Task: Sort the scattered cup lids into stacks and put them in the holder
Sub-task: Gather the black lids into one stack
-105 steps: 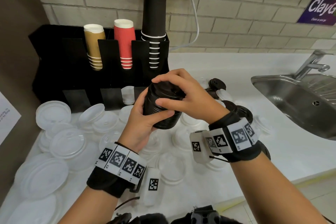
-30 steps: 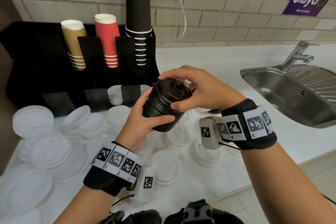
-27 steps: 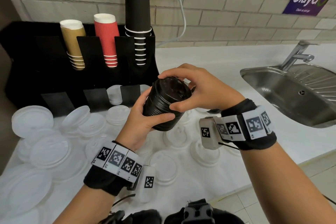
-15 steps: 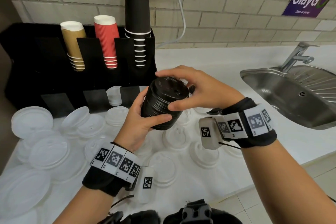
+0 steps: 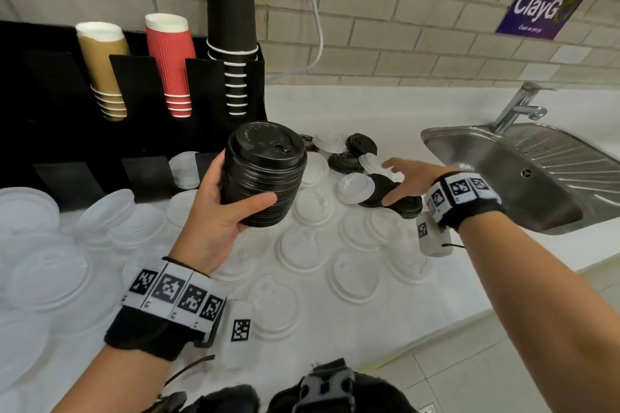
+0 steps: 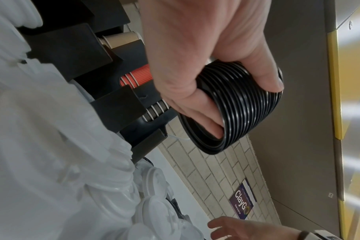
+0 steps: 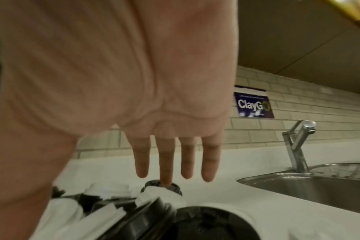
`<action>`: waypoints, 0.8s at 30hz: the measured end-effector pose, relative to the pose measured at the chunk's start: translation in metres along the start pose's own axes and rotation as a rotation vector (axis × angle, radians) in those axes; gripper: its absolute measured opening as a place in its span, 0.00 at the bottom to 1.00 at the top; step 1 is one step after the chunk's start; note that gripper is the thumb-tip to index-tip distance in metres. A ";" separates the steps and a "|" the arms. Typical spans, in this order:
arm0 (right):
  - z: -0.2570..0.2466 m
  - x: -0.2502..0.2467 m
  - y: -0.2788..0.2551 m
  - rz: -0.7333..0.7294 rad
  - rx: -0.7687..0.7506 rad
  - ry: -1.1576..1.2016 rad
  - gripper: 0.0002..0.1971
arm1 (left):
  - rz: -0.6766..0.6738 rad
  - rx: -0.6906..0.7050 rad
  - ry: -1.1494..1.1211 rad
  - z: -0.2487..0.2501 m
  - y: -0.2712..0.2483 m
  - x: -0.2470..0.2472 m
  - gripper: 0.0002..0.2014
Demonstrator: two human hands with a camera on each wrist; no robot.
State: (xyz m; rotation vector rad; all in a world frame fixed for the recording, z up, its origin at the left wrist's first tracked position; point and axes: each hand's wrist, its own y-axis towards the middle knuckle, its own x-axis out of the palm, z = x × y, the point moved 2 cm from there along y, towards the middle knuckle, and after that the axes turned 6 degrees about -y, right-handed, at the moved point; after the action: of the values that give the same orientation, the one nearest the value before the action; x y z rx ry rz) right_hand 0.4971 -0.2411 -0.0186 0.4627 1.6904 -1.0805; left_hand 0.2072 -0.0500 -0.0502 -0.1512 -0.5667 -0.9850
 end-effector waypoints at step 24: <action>-0.069 -0.048 -0.055 0.353 -0.382 0.279 0.20 | 0.016 -0.017 0.037 0.003 -0.005 0.004 0.45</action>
State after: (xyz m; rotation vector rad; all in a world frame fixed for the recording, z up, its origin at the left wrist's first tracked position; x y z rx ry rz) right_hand 0.4374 -0.2032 0.0527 0.6538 1.9143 -0.4373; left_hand 0.2039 -0.0544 -0.0459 -0.1521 -0.5229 -0.9753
